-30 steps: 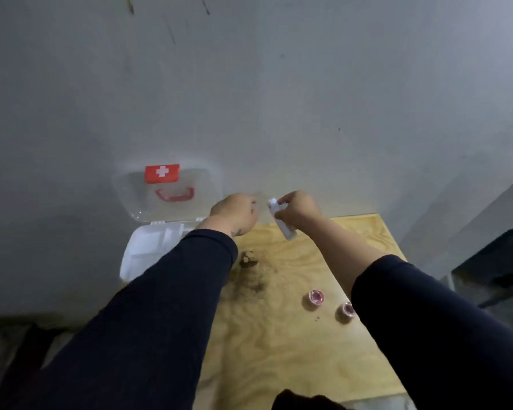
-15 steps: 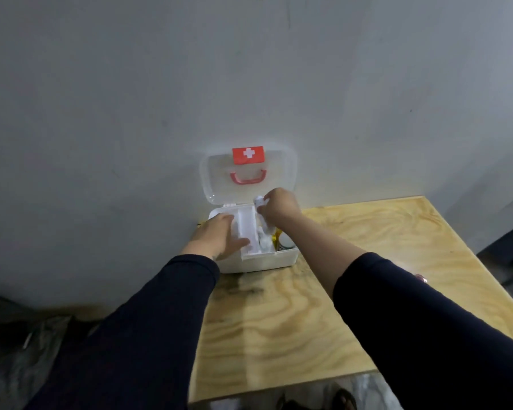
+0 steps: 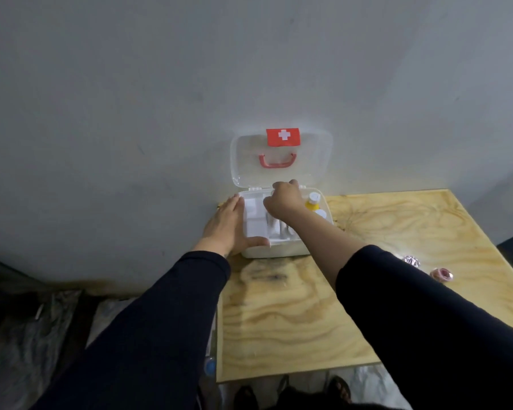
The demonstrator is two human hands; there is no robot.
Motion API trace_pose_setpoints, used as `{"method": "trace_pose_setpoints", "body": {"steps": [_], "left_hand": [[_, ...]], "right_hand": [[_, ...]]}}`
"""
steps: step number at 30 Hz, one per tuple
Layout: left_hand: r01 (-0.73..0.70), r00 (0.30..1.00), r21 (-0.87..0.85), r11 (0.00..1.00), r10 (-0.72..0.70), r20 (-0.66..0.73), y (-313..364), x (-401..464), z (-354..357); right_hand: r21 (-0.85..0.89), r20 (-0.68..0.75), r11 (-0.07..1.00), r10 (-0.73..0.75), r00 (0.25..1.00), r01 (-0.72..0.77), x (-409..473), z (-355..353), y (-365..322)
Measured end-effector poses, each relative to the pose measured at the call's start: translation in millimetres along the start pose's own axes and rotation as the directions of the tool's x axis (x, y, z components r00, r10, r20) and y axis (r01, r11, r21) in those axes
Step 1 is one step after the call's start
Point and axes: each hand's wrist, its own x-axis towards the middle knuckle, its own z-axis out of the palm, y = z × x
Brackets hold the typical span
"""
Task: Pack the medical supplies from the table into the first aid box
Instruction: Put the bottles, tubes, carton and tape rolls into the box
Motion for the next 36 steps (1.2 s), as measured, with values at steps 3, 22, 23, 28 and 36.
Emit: {"method": "trace_pose_setpoints", "body": {"steps": [3,22,23,28,36], "left_hand": [[0.012,1.0,-0.063,0.998,-0.013,-0.012,-0.5,-4.9,-2.6],[-0.114,0.993,0.166,0.979,0.117,-0.004,55.4,4.6,-36.6],[-0.152,0.988,0.175,0.973,0.153,0.006,69.3,7.9,-38.0],[-0.27,0.963,0.13,0.954,0.264,0.058,144.7,21.7,-15.3],[-0.316,0.932,0.075,0.946,0.295,0.211,247.7,29.8,66.1]], "right_hand": [[0.016,0.04,0.998,-0.061,0.997,0.06,-5.5,-3.1,-5.5],[0.071,-0.089,0.997,-0.035,0.995,0.042,-28.4,-49.6,54.1],[0.057,-0.096,0.998,-0.015,0.995,0.021,-29.5,-58.2,65.7],[-0.012,-0.109,0.996,0.09,0.99,-0.092,-40.2,-100.2,135.0],[-0.06,-0.046,0.972,0.223,0.974,-0.226,-49.5,-140.1,259.9]]}}
